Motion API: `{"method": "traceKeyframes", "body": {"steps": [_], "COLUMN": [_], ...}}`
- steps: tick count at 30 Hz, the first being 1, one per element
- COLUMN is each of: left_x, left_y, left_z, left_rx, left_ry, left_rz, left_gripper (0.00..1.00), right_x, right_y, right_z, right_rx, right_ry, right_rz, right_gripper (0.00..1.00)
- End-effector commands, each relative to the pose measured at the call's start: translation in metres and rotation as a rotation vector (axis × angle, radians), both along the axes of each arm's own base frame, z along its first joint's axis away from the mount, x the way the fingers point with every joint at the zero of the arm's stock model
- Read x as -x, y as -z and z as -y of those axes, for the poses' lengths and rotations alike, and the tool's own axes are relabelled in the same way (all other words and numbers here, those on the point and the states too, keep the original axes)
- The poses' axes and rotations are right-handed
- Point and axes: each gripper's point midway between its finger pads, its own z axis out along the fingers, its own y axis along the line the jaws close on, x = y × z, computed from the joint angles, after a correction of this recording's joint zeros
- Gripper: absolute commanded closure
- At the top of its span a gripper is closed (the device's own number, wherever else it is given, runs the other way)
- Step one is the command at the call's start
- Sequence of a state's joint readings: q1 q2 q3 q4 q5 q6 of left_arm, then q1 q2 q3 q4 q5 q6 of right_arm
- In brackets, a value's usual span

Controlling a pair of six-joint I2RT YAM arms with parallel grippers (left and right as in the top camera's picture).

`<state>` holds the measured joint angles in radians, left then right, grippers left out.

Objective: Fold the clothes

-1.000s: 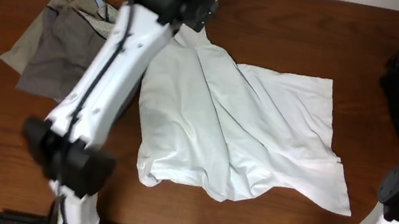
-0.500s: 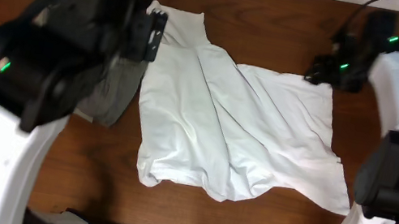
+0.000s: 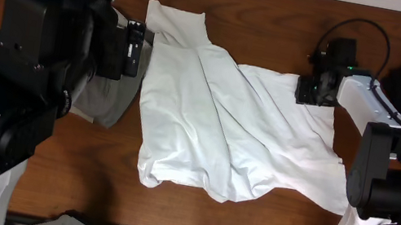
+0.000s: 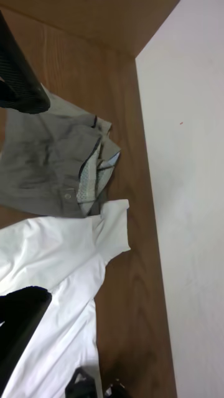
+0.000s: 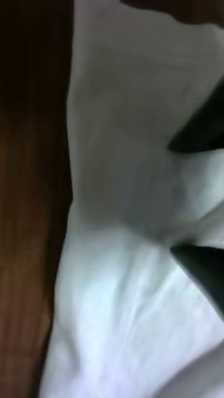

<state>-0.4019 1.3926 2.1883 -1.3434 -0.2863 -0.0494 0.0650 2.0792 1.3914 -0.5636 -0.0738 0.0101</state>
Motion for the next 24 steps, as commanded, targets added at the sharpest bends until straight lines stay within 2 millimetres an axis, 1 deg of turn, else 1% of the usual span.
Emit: {"method": "traceKeyframes", "body": {"steps": [1,2,3,4,6,8,12,14,15,16,17,20,23,24], "left_x": [0.002,0.002,0.002,0.002,0.002,0.002,0.001,0.001,0.001,0.001,0.001,0.0,0.0,0.0], "left_y": [-0.003,-0.003,-0.003,-0.003,-0.003,-0.003,-0.003,-0.002,-0.002,-0.002,-0.002,-0.001,-0.001,-0.001], "left_z": [0.001,0.001,0.001,0.001,0.001,0.001,0.001,0.001,0.001,0.001,0.001,0.001,0.001,0.001], "left_rx": [0.016,0.016,0.016,0.016,0.016,0.016,0.016,0.015,0.015,0.015,0.014,0.014,0.013,0.013], "left_ry": [0.002,0.002,0.002,0.002,0.002,0.002,0.002,0.002,0.002,0.002,0.002,0.002,0.002,0.002], "left_rz": [0.005,0.005,0.005,0.005,0.005,0.005,0.006,0.004,0.004,0.004,0.002,0.001,0.0,0.0], "left_gripper": [0.1,0.09,0.09,0.09,0.1,0.09,0.1,0.09,0.1,0.1,0.1,0.1,0.09,0.09], "right_x": [0.001,0.0,-0.001,-0.002,-0.004,-0.008,-0.021,-0.023,-0.022,-0.021,-0.018,-0.012,-0.01,-0.009], "right_y": [0.002,0.001,-0.003,-0.007,-0.023,-0.048,-0.111,-0.127,-0.129,-0.129,-0.124,-0.1,-0.073,-0.064], "right_z": [0.005,0.007,0.009,0.011,0.015,0.02,0.042,0.05,0.054,0.058,0.062,0.065,0.064,0.062], "right_rx": [0.02,0.029,0.033,0.032,0.031,0.029,0.021,0.007,0.0,-0.004,-0.006,-0.012,-0.019,-0.03], "right_ry": [0.027,0.032,0.037,0.04,0.049,0.061,0.11,0.127,0.135,0.143,0.151,0.159,0.159,0.162], "right_rz": [-0.002,0.002,0.004,0.006,0.014,0.045,0.176,0.215,0.218,0.212,0.194,0.135,0.073,0.052], "right_gripper": [0.88,0.95,0.99,0.99,0.99,0.99,0.99,0.99,0.96,0.89,0.82,0.66,0.57,0.57]}}
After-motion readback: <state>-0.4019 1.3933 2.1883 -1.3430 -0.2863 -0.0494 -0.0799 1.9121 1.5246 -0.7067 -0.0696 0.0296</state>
